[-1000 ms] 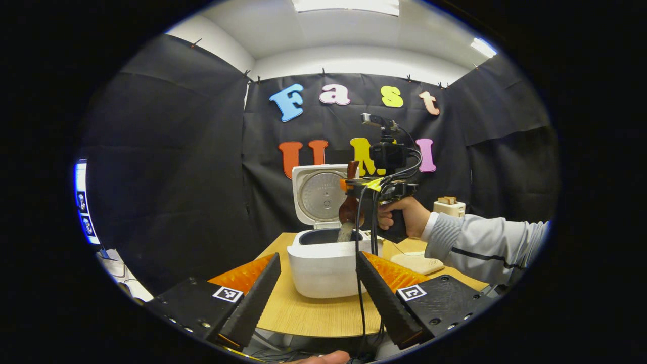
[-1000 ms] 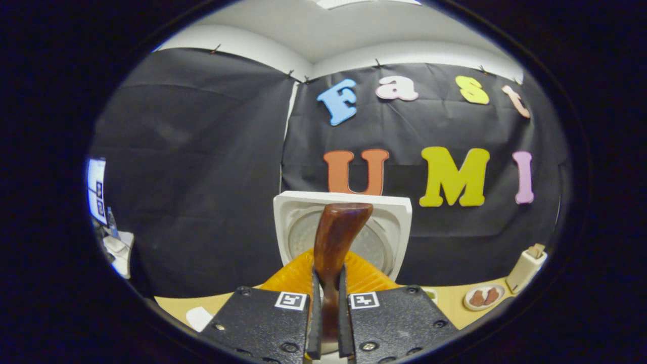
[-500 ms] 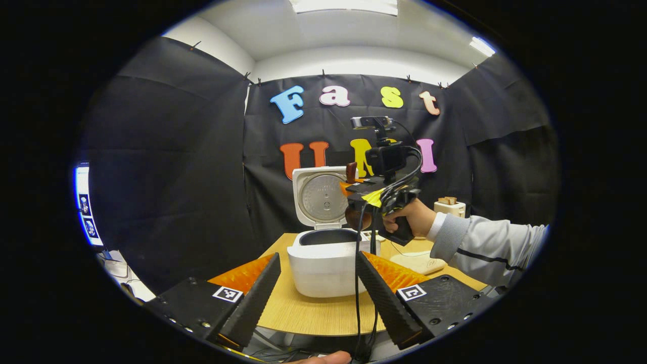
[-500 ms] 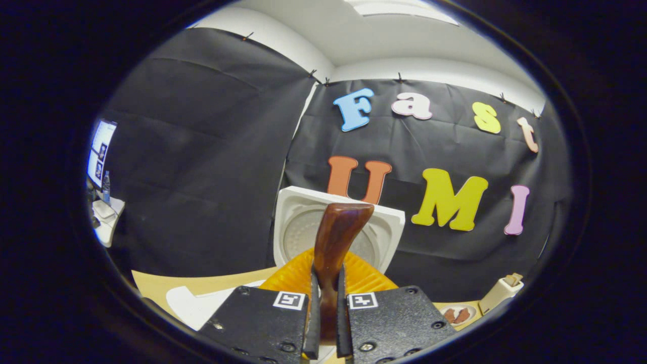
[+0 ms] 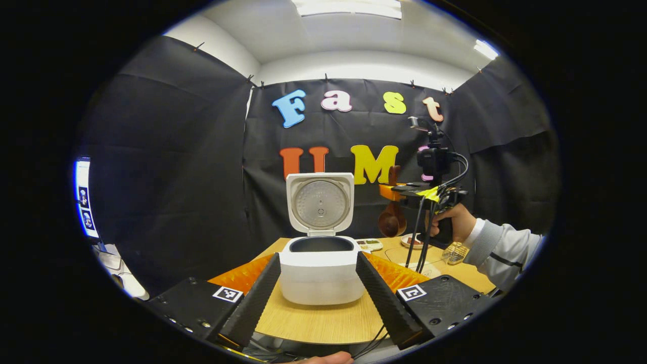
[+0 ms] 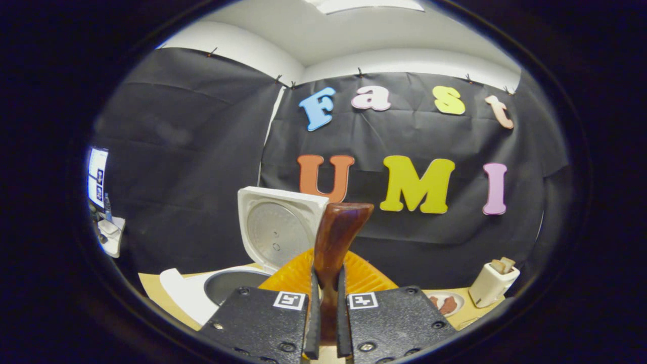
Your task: Close the left gripper, press the button to open the rice cooker; take a wooden spoon from the chopstick holder with the right hand, scoop a spoonful of rice and pour it into the rice cooker, then put the wooden spoon back into the chopstick holder.
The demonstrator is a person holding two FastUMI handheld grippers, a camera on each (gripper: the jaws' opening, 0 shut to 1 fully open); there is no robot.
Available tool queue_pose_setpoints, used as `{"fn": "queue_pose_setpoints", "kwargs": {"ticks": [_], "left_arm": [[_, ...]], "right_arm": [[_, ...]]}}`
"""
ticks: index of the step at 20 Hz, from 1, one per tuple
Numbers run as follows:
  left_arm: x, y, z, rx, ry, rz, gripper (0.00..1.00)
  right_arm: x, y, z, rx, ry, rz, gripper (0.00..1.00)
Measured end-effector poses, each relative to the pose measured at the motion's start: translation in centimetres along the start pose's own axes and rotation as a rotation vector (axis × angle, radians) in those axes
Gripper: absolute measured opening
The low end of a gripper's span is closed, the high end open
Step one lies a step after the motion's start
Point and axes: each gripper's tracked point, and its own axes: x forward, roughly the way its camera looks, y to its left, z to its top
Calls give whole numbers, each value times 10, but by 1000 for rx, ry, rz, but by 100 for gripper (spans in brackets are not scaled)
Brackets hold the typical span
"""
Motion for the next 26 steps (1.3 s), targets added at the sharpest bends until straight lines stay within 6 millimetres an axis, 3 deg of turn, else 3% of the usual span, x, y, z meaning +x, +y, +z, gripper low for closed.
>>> {"fn": "queue_pose_setpoints", "kwargs": {"ticks": [4, 8, 11, 14, 22, 26], "left_arm": [[12, -15, -1, 27, -1, -2, 95], [20, -33, 9, 29, -9, -21, 95], [22, -29, 22, 62, -53, 18, 95], [30, -37, 26, 39, -74, 21, 95], [60, -61, 10, 54, -35, -8, 95], [71, -71, 5, 54, -26, -37, 95]], "right_arm": [[-26, -61, -10, 19, 14, -63, 19], [-52, -103, -13, 52, 10, -89, 19], [-70, -139, -22, 50, 27, -133, 19], [-85, -166, -30, 50, 35, -163, 19], [-104, -261, -74, 41, 65, -323, 20], [-105, -293, -80, 46, 8, -408, 20]]}}
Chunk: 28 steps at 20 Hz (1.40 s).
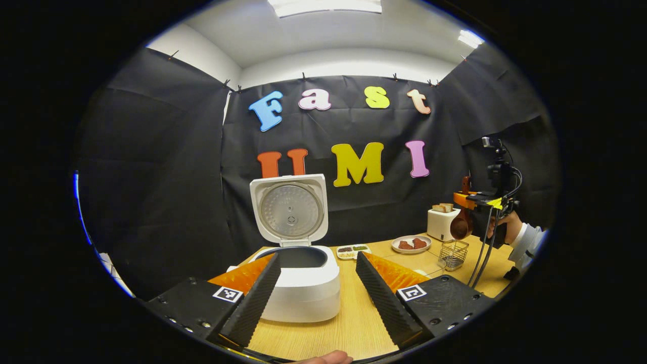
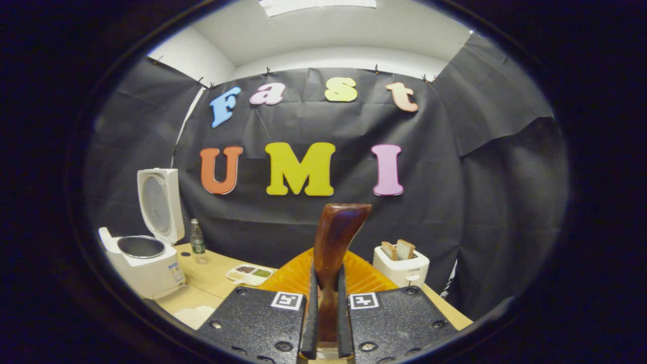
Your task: Close the left gripper, press the button to open the rice cooker; take a wooden spoon from the chopstick holder with the right hand, scoop a spoonful of rice and pour it into the rice cooker, then put the wooden spoon back into the chopstick holder.
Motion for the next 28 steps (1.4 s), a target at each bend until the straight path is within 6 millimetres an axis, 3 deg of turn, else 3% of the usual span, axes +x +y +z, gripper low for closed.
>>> {"fn": "queue_pose_setpoints", "kwargs": {"ticks": [3, 6, 13, 15, 18, 19, 20, 24, 28], "left_arm": [[10, 1, -5, -9, 6, 13, 95], [19, -2, -10, -27, 26, 15, 95], [38, 0, -13, -22, 44, 37, 95], [41, 3, -13, -27, 48, 51, 96], [46, 5, -16, -39, 58, 53, 95], [48, 6, -17, -42, 64, 51, 95], [50, 8, -18, -45, 73, 53, 95], [54, 15, -17, -70, 81, 57, 95], [58, 26, -16, -65, 87, 52, 95]], "right_arm": [[5, -2, -15, 43, 21, 0, 20], [9, -20, -25, 82, 2, -57, 19], [24, -17, -71, 163, 105, -9, 24], [29, -23, -87, 155, 142, -22, 37], [29, -42, -76, 78, 134, -103, 60], [26, -44, -71, 54, 129, -132, 84], [24, -42, -62, 33, 128, -146, 100], [4, -24, -19, 12, 94, -184, 97], [-47, 7, 13, 103, 97, -171, 100]]}}
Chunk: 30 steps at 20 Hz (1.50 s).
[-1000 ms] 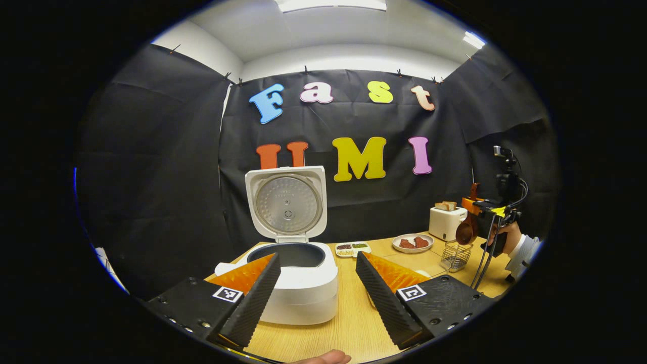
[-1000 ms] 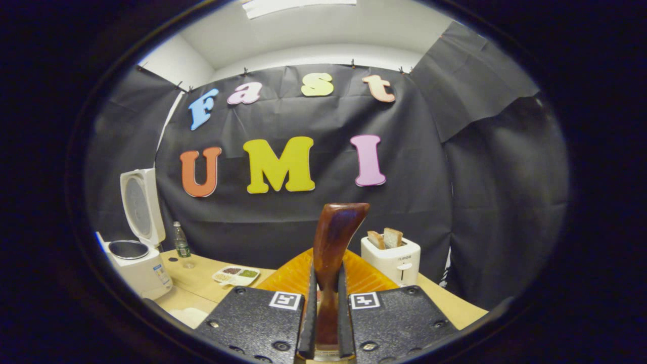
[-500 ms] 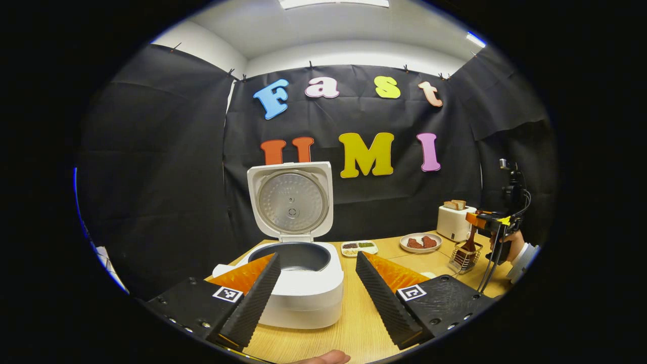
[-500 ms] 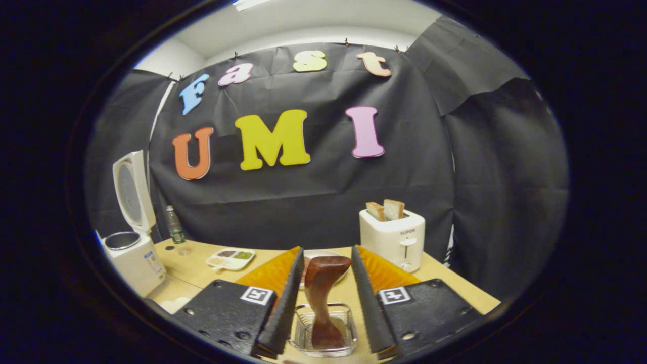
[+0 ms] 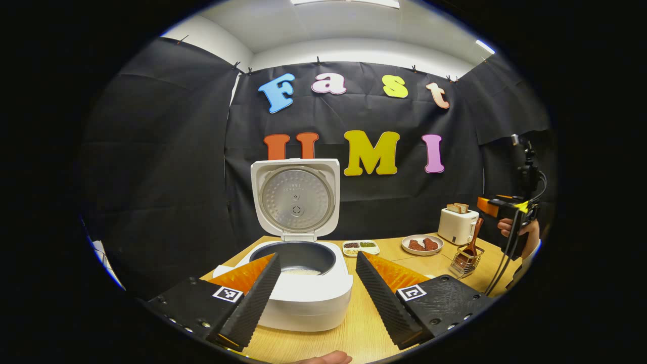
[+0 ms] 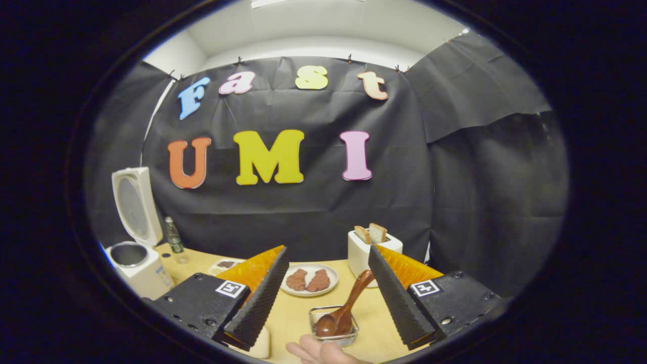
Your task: Close the left gripper, press the button to open the rice cooker; take a wooden spoon from the chopstick holder with the right hand, scoop a spoonful of rice and pour it into the rice cooker, then put the wooden spoon back into the chopstick holder.
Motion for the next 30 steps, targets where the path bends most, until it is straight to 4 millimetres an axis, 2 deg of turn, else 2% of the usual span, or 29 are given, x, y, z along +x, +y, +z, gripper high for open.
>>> {"fn": "queue_pose_setpoints", "kwargs": {"ticks": [2, 4, 5, 6, 7, 9, 13, 17, 20, 23, 27, 30], "left_arm": [[0, 8, -1, 7, 11, 13, 95], [-2, 10, -2, 1, 17, 7, 96], [-3, 12, -1, -6, 19, 4, 95], [-5, 14, 3, -8, 18, 4, 95], [-7, 15, 8, -3, 13, 4, 95], [-10, 24, 21, 27, -5, 21, 96], [-14, 37, 61, 61, -54, 68, 96], [-5, 26, 101, 33, -102, 33, 95], [15, 20, 138, 42, -165, 8, 95], [45, 18, 166, 74, -197, -19, 95], [95, 32, 182, 20, -187, -4, 95], [142, 48, 193, 15, -195, 5, 95]], "right_arm": [[-32, 8, 9, 12, 4, 14, 100], [-62, 18, 30, -3, -40, 47, 96], [-74, 24, 38, 5, -59, 63, 100], [-86, 30, 44, 15, -67, 77, 96], [-98, 33, 47, 23, -71, 87, 100], [-117, 31, 51, 38, -80, 82, 100], [-143, 30, 41, 51, -87, 74, 100], [-154, 39, 20, 21, -69, 133, 100], [-157, 45, 9, 10, -65, 168, 100], [-155, 47, -5, 8, -53, 200, 100], [-150, 47, -18, 9, -24, 250, 100], [-145, 42, -15, 45, -37, 273, 100]]}}
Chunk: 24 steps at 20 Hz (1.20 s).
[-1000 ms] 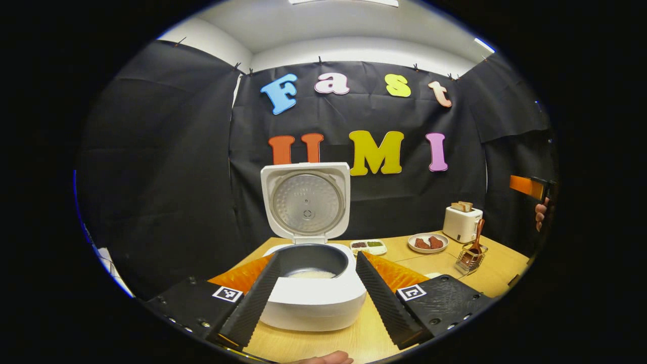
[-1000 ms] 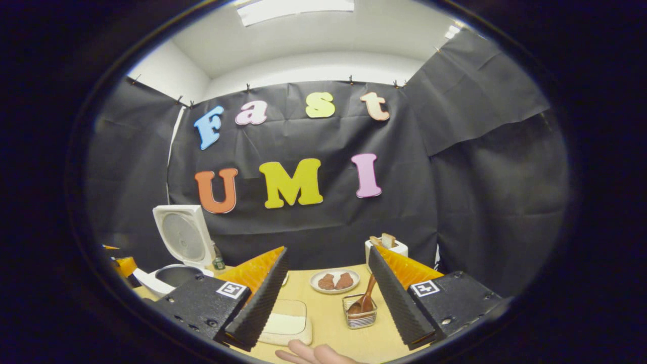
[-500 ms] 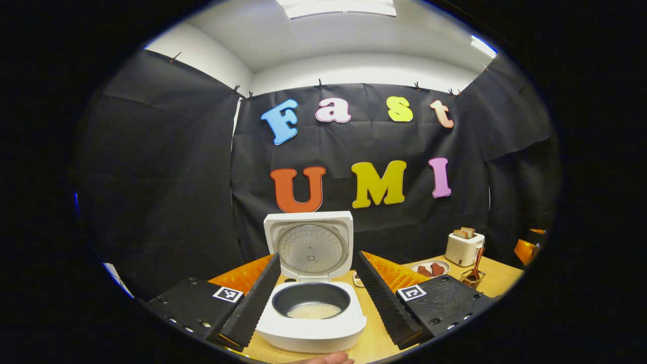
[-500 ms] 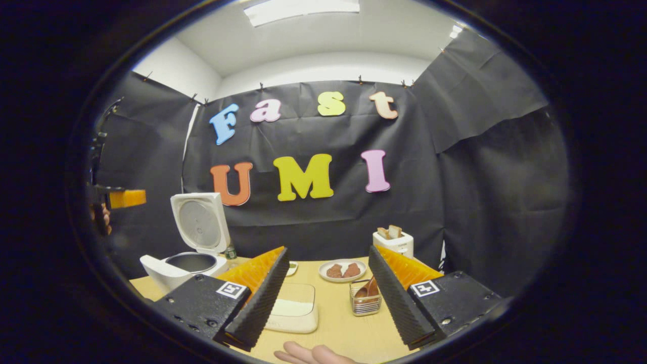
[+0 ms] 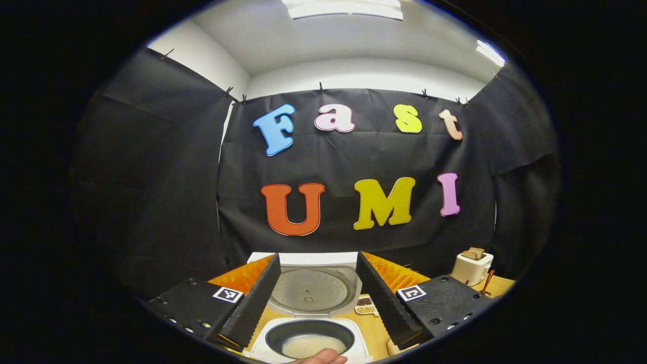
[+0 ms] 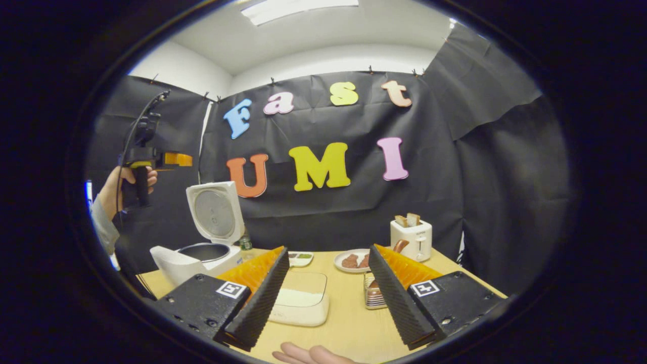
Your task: Close the left gripper, press the button to open the rice cooker; take a wooden spoon from the chopstick holder with the right hand, scoop a spoonful of rice and pour it into the rice cooker, then put the wooden spoon back into the chopstick holder.
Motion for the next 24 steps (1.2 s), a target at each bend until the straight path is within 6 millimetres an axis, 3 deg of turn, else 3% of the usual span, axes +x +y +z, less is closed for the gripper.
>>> {"fn": "queue_pose_setpoints", "kwargs": {"ticks": [1, 7, 9, 12, 13, 14, 15, 18, 19, 21, 24], "left_arm": [[18, 3, -2, -10, 2, -1, 95], [106, 11, -30, -67, 40, -20, 95], [127, 20, -39, -75, 58, 9, 95], [148, 36, -68, -73, 145, 62, 95], [151, 46, -74, -49, 169, 101, 95], [150, 55, -78, -17, 191, 142, 95], [148, 52, -75, -33, 192, 129, 98], [130, 37, -78, -15, 224, 88, 98], [124, 29, -78, -16, 234, 71, 98], [109, 28, -76, -5, 242, 93, 96], [89, 26, -77, -4, 246, 93, 96]], "right_arm": [[1, -2, 2, 6, -14, -2, 96], [11, 10, 3, 15, -56, 55, 100], [14, 20, 4, 32, -66, 81, 100], [21, 33, -4, 37, -41, 135, 100], [23, 31, -7, 23, -33, 128, 96], [24, 28, -8, 13, -27, 119, 100], [24, 29, -10, 5, -19, 111, 96], [26, 29, -13, 0, -2, 90, 96], [26, 31, -15, 4, 9, 84, 100], [25, 38, -24, 31, 38, 82, 96], [15, 56, -38, 47, 106, 110, 100]]}}
